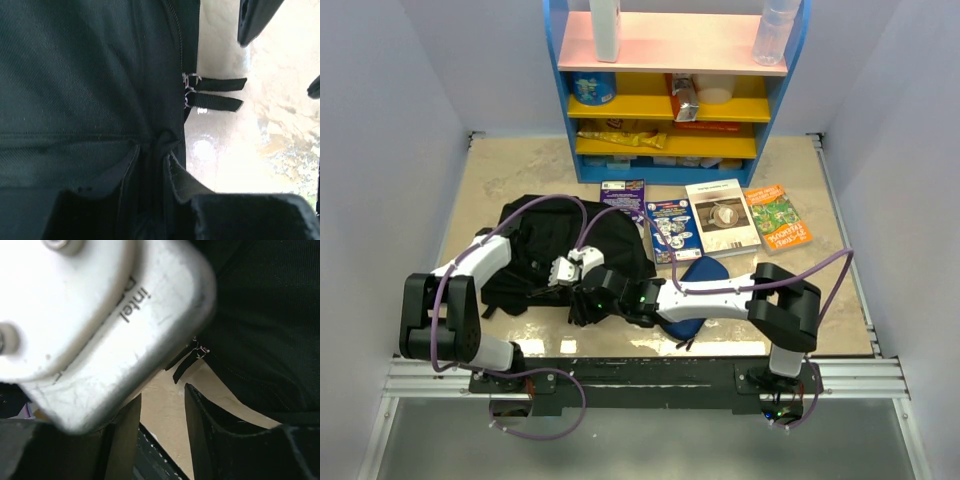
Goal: Pack the student bag
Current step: Unzip the student bag at the center of the board.
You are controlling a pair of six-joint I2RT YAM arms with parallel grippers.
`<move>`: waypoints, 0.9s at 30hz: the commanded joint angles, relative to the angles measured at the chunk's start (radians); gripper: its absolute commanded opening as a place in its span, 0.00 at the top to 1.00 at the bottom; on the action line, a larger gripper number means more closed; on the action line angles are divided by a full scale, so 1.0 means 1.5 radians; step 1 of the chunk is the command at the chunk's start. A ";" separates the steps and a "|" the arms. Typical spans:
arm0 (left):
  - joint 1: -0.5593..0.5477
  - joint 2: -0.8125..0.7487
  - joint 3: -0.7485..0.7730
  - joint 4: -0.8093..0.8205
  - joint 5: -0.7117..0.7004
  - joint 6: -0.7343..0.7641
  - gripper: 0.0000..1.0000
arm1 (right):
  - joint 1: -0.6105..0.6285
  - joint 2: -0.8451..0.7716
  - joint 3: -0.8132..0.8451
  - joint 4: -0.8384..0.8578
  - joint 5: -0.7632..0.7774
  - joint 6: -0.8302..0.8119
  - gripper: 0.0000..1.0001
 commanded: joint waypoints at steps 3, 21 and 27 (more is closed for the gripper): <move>-0.009 0.010 0.039 -0.005 0.067 0.012 0.85 | -0.007 0.005 -0.042 0.017 -0.003 0.011 0.55; -0.009 0.024 0.083 -0.060 0.126 0.006 0.88 | -0.011 -0.134 -0.253 0.300 0.008 0.025 0.29; -0.009 0.020 0.078 -0.059 0.126 0.005 0.88 | -0.030 -0.079 -0.251 0.393 -0.035 0.059 0.32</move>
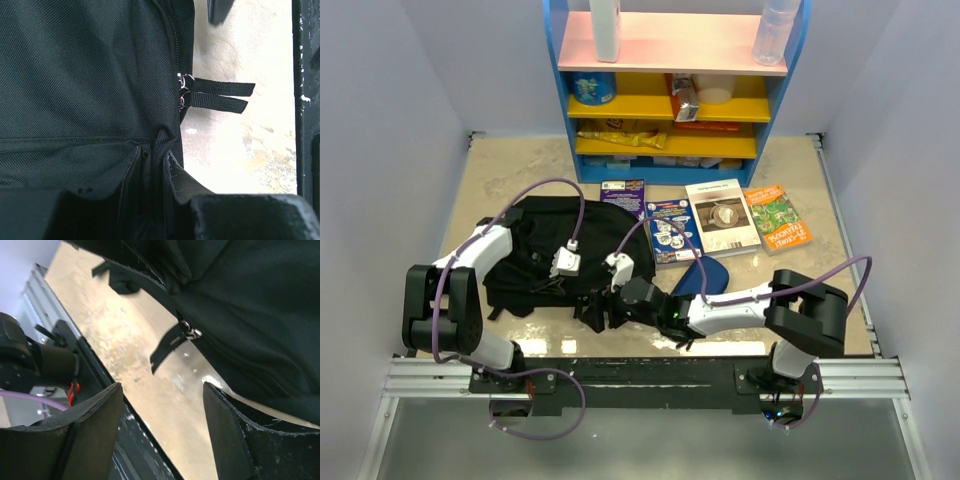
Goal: Pack the student bag
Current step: Unzip the student bag at the center of the board.
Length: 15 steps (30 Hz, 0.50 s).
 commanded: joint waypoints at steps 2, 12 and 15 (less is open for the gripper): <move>-0.006 -0.020 0.013 0.010 0.060 0.009 0.89 | -0.024 0.041 -0.016 0.137 -0.039 0.045 0.34; -0.006 -0.027 0.010 0.011 0.052 0.010 0.89 | -0.044 0.100 -0.013 0.220 -0.075 0.085 0.43; -0.006 -0.027 0.009 0.012 0.049 0.009 0.89 | -0.047 0.111 -0.005 0.224 -0.086 0.086 0.45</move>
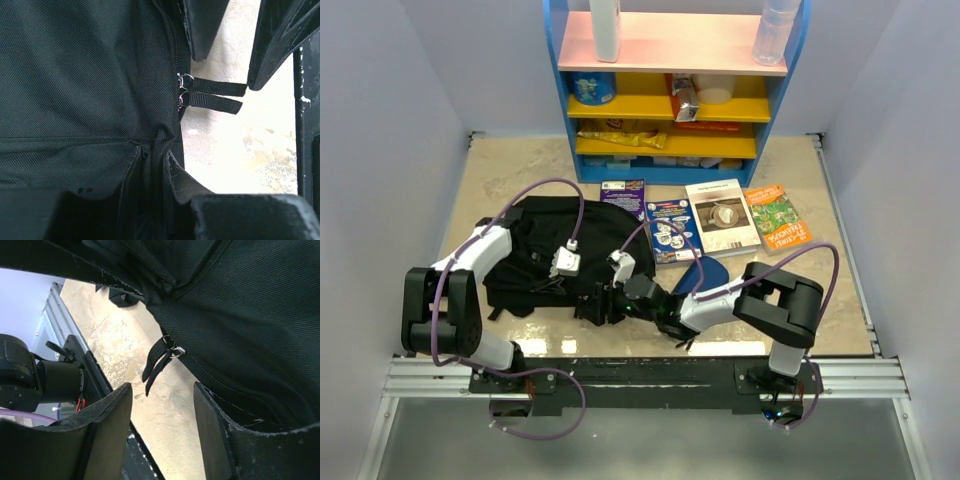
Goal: Pack the student bag
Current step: Unzip the student bag at the center of the board.
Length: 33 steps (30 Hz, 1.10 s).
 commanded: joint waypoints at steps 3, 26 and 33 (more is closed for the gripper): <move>-0.005 -0.017 0.008 0.016 0.047 0.009 0.89 | -0.004 0.018 0.022 0.057 -0.019 0.014 0.51; -0.005 -0.026 -0.022 0.023 0.024 0.018 0.92 | -0.011 0.054 0.039 0.083 -0.024 0.017 0.95; -0.006 -0.021 -0.021 0.025 0.017 0.022 0.94 | -0.011 -0.013 0.025 -0.025 -0.003 -0.033 1.00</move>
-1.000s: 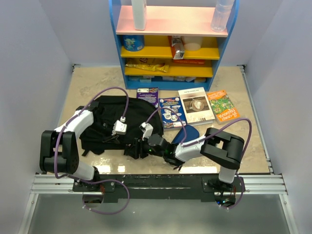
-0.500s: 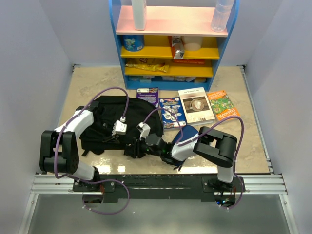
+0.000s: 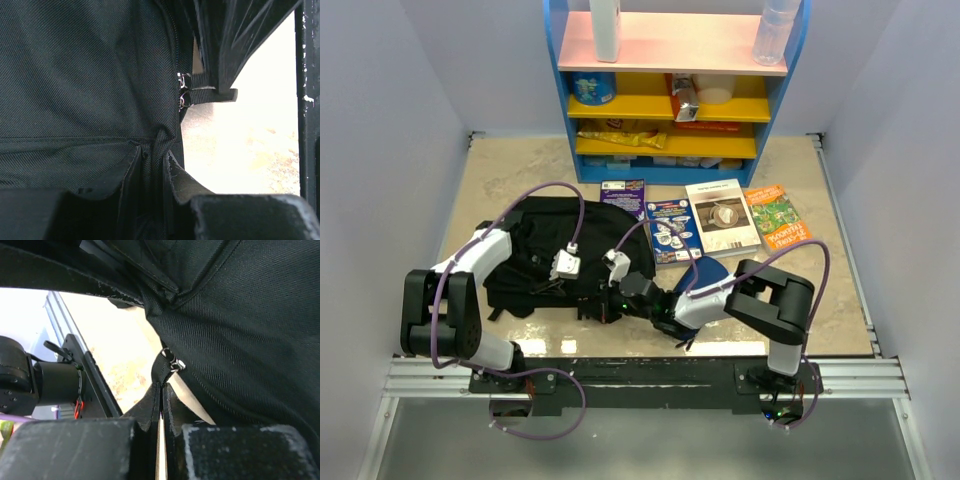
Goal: Pack the student bag
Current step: Unzip the student bag at the center of the board.
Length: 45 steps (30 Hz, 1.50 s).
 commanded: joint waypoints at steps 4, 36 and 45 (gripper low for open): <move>-0.005 -0.014 -0.005 0.007 0.010 0.026 0.95 | -0.003 -0.108 0.000 -0.137 0.044 -0.063 1.00; 0.237 -0.025 -0.003 -0.131 -0.134 0.244 0.91 | -0.064 -0.234 0.135 -0.608 0.240 -0.201 1.00; 0.181 -0.109 0.119 -0.217 0.038 0.176 0.00 | -0.024 -0.194 0.130 -0.507 0.135 -0.188 1.00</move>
